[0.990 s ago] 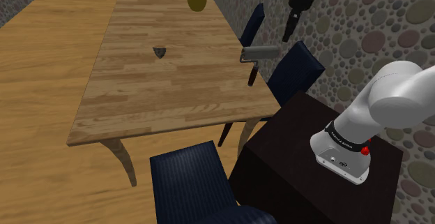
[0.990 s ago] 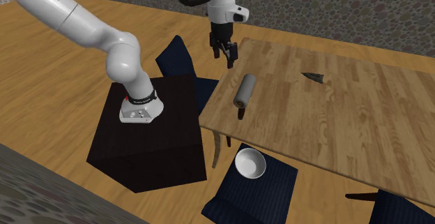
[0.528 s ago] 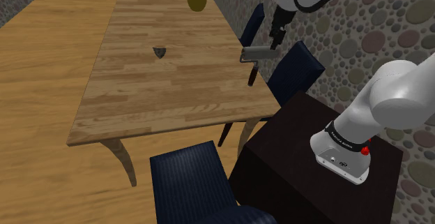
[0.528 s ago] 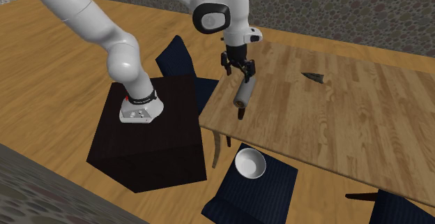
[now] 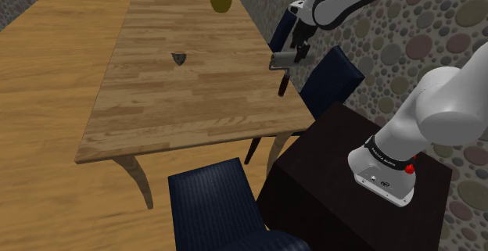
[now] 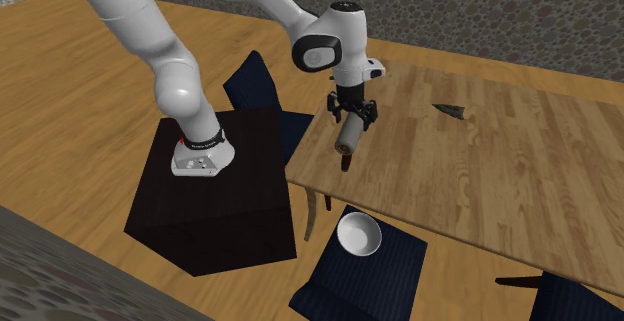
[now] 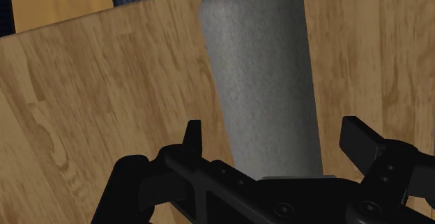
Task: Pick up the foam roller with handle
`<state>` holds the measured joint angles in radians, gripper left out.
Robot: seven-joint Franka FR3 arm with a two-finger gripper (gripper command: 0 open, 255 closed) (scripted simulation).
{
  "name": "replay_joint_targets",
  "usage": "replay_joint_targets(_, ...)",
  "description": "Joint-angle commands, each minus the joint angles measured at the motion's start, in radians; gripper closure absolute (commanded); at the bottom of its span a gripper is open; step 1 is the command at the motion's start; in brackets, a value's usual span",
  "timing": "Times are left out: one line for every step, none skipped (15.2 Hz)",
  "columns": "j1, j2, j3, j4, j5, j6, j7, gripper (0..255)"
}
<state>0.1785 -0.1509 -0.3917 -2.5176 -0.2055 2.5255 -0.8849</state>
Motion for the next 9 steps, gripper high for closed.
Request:
replay_joint_targets(0.001, 0.025, -0.004, -0.009, 0.007, 0.034, -0.006, 0)
replay_joint_targets(0.002, 0.036, -0.006, -0.013, 0.011, 0.050, -0.008, 0)
replay_joint_targets(0.002, 0.043, -0.007, -0.015, 0.013, 0.059, -0.010, 0)
replay_joint_targets(0.002, 0.043, -0.007, -0.016, 0.013, 0.059, -0.010, 0)
replay_joint_targets(0.002, 0.043, -0.007, -0.015, 0.013, 0.058, -0.011, 255)
replay_joint_targets(0.002, 0.043, -0.007, -0.015, 0.013, 0.058, -0.011, 255)
replay_joint_targets(0.002, 0.043, -0.007, -0.015, 0.013, 0.058, -0.011, 255)
replay_joint_targets(0.002, 0.044, -0.008, -0.015, 0.013, 0.059, -0.011, 255)
replay_joint_targets(0.003, 0.045, -0.007, -0.014, 0.014, 0.059, -0.010, 255)
